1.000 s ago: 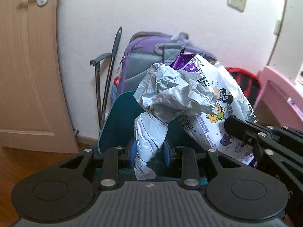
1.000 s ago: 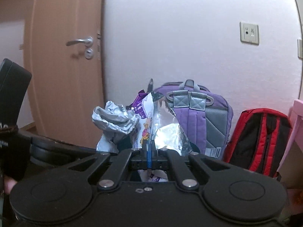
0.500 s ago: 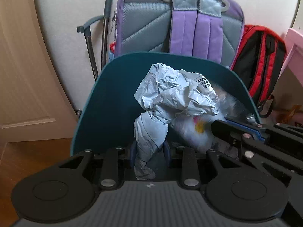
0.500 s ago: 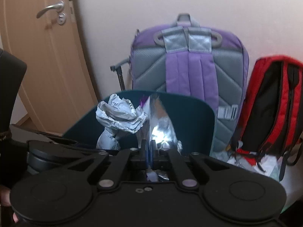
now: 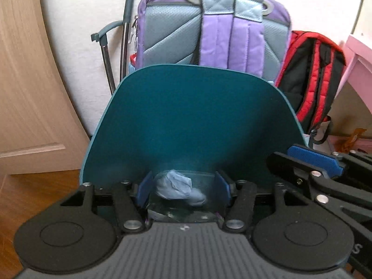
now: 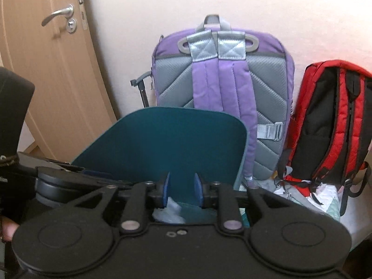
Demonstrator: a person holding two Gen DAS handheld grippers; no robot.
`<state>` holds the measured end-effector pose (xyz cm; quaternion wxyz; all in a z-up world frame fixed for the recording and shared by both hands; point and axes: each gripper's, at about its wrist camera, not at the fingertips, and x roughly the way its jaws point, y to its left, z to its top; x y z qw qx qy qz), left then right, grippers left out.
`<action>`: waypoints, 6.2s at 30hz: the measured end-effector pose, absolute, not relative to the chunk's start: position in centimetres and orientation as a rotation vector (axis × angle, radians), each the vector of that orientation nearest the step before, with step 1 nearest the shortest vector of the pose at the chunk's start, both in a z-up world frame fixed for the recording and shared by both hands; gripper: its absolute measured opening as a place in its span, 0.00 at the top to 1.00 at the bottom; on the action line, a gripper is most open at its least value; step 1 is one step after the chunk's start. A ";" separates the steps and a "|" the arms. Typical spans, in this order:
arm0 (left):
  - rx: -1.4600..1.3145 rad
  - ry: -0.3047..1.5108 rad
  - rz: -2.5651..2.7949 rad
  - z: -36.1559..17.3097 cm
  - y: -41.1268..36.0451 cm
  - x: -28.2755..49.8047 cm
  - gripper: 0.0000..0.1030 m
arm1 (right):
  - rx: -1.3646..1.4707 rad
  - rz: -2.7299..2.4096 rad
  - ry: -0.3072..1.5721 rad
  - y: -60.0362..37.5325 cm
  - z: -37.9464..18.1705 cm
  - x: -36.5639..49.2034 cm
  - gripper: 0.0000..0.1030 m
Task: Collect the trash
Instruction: 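Withdraw both tools from the bin and lower them back to the pile, then grasp the pink mesh sponge with the left tool while right grasps the orange plastic bag, then lift the pink sponge and orange bag up toward the teal bin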
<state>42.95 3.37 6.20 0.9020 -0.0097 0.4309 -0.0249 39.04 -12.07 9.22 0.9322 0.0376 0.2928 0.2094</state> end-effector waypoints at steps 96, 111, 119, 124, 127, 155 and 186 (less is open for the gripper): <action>-0.023 1.587 0.091 -51.4 5.1 35.8 0.05 | 0.361 0.154 1.684 -14.9 -49.4 27.9 0.52; -0.037 1.581 0.104 -54.6 5.7 36.2 0.31 | 0.088 0.261 1.567 -10.8 -50.0 27.1 0.51; -0.087 1.547 0.115 -51.8 6.6 36.3 0.67 | 0.164 0.259 1.565 -11.7 -49.4 27.3 0.90; -0.078 1.544 0.109 -49.4 6.8 35.8 0.70 | 0.196 0.262 1.534 -12.2 -47.9 27.5 0.99; -0.081 1.542 0.118 -47.7 6.7 35.2 0.71 | 0.192 0.272 1.499 -12.3 -46.1 27.5 0.99; -0.197 1.224 0.032 -18.5 4.7 20.9 0.76 | 0.213 0.398 0.967 -18.1 -17.6 17.2 0.99; -0.073 0.598 -0.043 15.3 3.0 29.9 0.76 | -0.004 0.395 0.275 -16.3 14.9 26.2 0.99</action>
